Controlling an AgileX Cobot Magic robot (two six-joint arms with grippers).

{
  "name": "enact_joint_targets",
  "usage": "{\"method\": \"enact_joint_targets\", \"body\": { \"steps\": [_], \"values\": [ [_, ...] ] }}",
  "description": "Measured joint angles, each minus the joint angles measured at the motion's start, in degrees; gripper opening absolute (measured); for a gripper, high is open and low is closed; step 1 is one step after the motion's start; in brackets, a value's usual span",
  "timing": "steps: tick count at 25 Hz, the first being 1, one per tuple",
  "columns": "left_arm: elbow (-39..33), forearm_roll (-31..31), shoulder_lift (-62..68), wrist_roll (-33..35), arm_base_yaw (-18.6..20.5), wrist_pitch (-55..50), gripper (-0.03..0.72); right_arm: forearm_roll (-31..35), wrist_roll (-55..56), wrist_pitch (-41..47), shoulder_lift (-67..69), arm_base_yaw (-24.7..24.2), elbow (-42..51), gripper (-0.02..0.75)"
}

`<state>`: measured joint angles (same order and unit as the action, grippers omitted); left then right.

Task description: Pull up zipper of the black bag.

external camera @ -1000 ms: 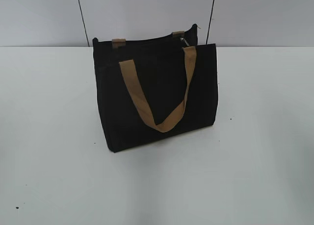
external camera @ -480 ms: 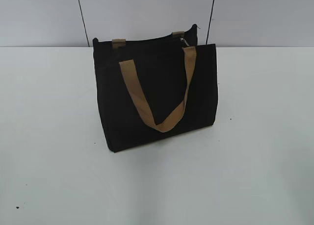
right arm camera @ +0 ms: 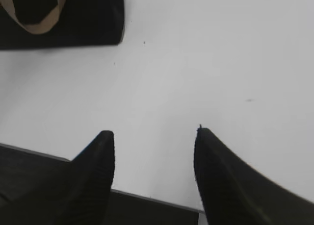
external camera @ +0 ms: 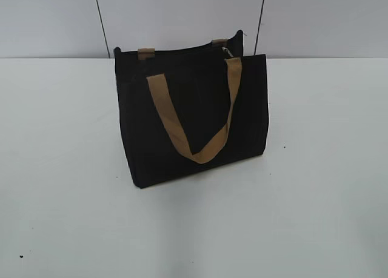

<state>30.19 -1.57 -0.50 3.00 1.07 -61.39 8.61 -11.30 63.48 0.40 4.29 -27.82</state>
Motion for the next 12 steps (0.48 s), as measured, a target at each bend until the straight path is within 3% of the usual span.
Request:
{"method": "enact_joint_targets", "body": {
  "steps": [12],
  "values": [
    [-0.02, -0.17, -0.05, 0.23, -3.79, 0.06, 0.489, 0.0, 1.22, -0.06, -0.79, 0.0, 0.06, 0.402]
  ]
}}
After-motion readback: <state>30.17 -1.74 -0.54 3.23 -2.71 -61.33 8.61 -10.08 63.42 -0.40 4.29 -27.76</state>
